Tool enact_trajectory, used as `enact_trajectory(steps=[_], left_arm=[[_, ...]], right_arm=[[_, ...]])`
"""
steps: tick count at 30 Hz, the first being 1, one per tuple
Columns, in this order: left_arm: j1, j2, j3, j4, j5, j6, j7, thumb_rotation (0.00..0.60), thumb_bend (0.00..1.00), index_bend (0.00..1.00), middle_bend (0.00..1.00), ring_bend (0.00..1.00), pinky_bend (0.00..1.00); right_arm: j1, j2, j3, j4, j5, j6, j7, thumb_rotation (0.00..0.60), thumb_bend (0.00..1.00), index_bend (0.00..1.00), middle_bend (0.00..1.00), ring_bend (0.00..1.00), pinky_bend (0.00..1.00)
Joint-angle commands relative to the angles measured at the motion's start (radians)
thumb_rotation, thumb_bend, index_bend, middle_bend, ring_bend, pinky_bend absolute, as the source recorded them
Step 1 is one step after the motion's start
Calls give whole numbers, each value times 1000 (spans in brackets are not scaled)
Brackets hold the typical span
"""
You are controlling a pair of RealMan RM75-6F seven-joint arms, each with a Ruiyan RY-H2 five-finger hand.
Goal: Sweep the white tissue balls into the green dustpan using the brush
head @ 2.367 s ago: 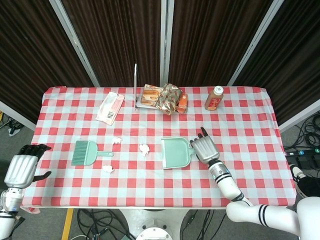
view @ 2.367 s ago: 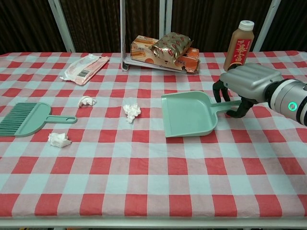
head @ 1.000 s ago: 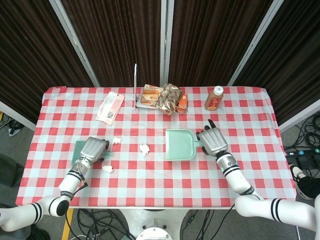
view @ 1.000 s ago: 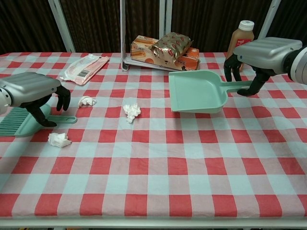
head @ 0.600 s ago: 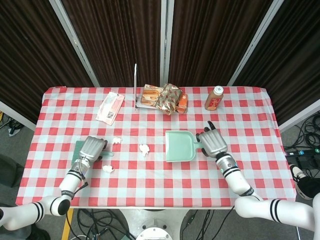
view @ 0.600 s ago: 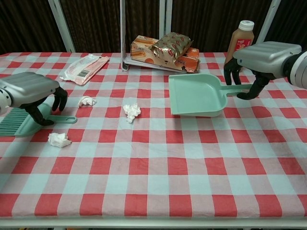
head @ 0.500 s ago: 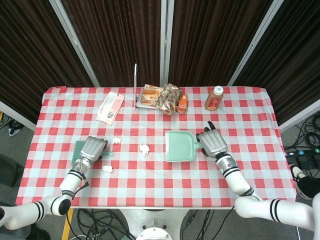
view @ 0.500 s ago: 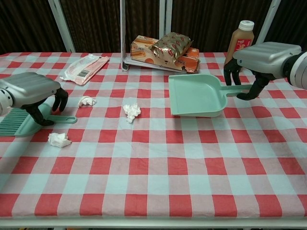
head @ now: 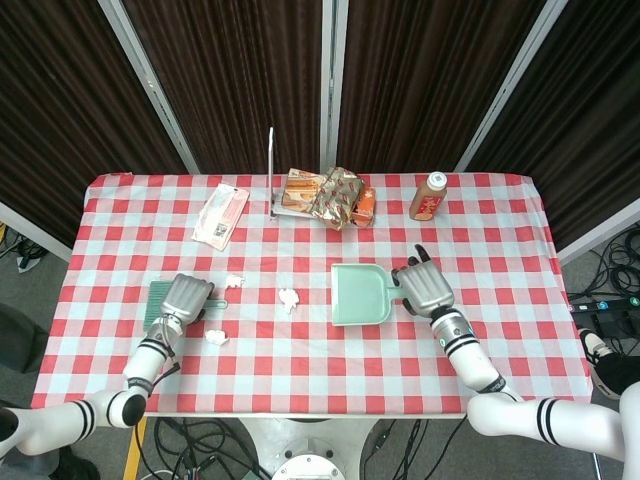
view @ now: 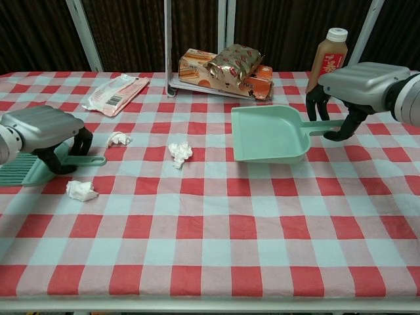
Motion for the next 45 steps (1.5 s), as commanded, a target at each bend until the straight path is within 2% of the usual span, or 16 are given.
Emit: enact_trajectory(steps=[1,11,17,21,27,45], left_arm=[[-2,0,2,2,7,0,-12,600,288,486,486,752,866],[8,34,-1,-13,123,36,-162,600,349,512,509,752,866],[21,58,-41,-18,215,60,-418,600,351,515,512,747,866],[16,62,-70,34,292,92,-603,600,351,515,512,745,856],[-8,61,-83,97,350,75,-798,600,351,515,512,738,842],[-76,13,-82,173,397,23,-927,600,351,515,512,728,824]], right_arm=[[0,-11,-4,6,-5,2,2,600,386,630,579,245,76],[10,-77,-20,46,-24,4,-24,600,386,629,577,245,76],[25,-110,-12,70,-18,6,-48,600,386,630,577,245,77],[39,-128,1,75,-6,2,-60,600,386,630,578,245,76],[64,-148,21,76,21,0,-88,600,386,630,577,245,76],[139,-178,3,92,126,-22,-223,600,386,635,577,245,76]])
